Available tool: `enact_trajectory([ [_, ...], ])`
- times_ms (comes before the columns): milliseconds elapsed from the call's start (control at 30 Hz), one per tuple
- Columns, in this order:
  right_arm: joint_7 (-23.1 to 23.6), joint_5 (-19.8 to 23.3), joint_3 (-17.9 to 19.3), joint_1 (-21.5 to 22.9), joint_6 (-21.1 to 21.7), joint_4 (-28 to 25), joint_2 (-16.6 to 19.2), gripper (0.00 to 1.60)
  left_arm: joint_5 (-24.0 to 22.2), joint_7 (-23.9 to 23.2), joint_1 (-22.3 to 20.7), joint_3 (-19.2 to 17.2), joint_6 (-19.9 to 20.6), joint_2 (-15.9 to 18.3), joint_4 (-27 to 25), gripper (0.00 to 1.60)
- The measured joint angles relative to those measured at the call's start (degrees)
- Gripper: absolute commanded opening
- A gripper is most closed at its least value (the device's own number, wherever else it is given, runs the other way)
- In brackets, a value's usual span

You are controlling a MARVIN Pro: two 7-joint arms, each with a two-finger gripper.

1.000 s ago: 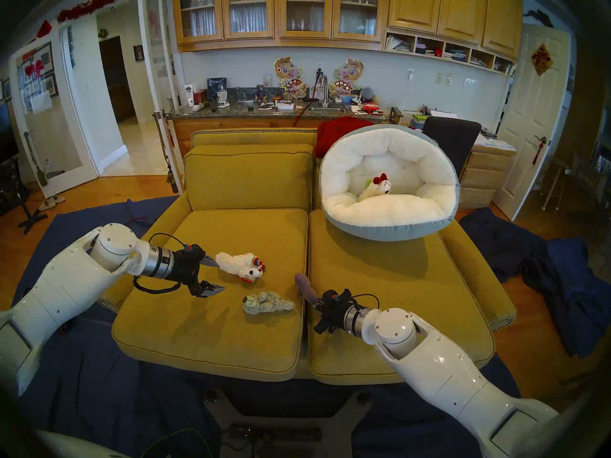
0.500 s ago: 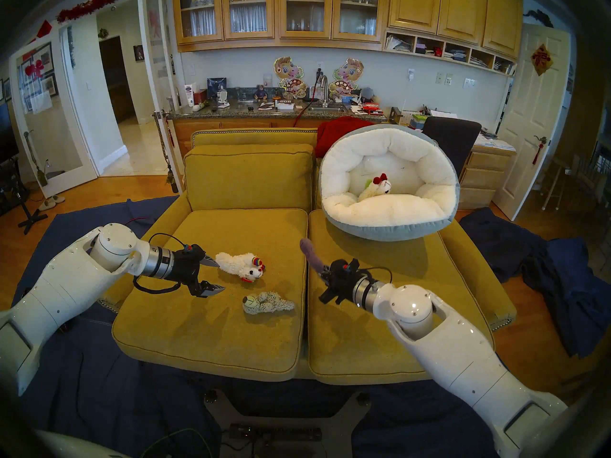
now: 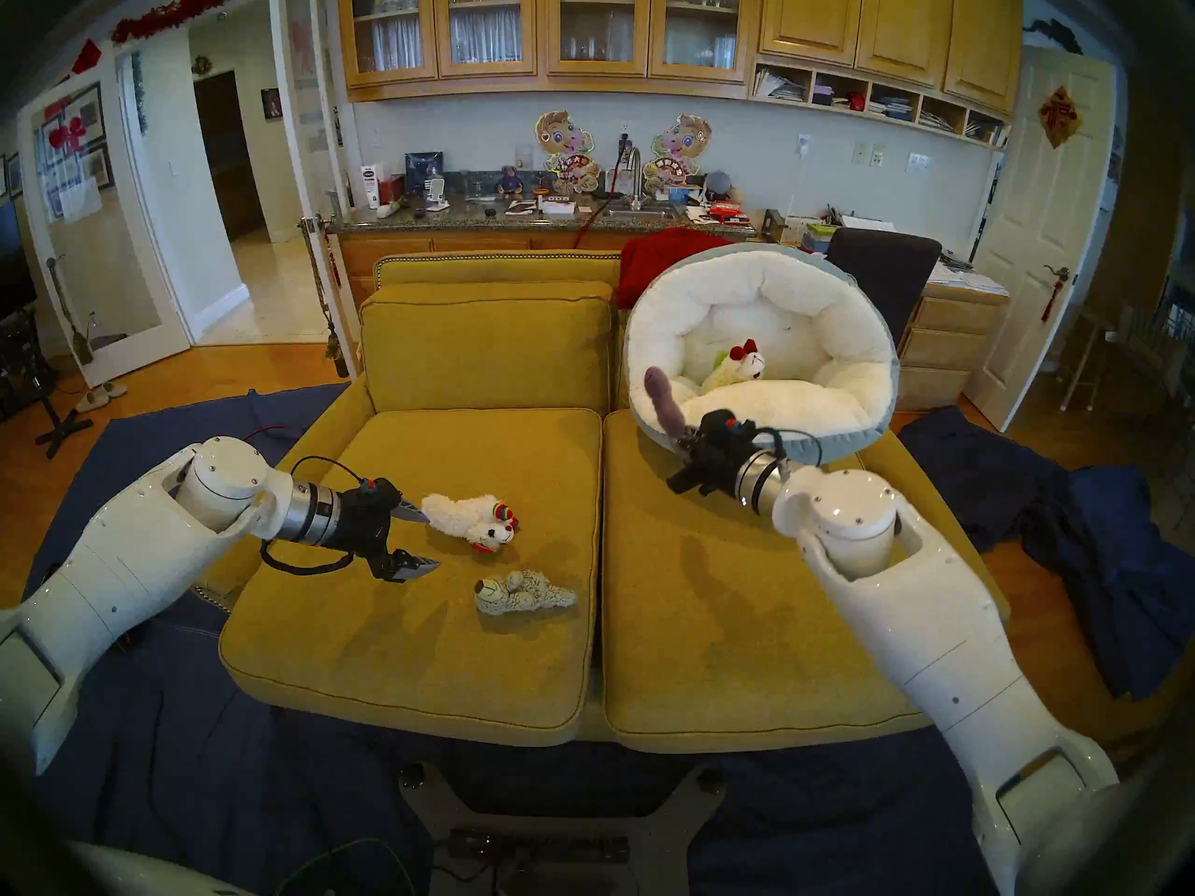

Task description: Put toys into dog bed

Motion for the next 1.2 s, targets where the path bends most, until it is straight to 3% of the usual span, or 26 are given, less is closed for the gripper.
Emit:
enact_trajectory([
  [333, -1.41, -0.95, 4.26, 4.1, 5.09, 5.38, -2.24, 0.0, 0.0, 0.0, 0.01, 0.01, 0.0, 0.0, 0.0, 1.6],
  [800, -3.26, -3.36, 7.93, 9.35, 8.76, 10.02, -4.1, 0.0, 0.01, 0.01, 0.04, 0.01, 0.0, 0.0, 0.01, 1.6],
  [1200, -5.02, -6.85, 7.94, 13.92, 10.12, 17.9, -5.82, 0.0, 0.01, 0.02, 0.05, 0.01, 0.0, 0.01, 0.0, 1.6],
])
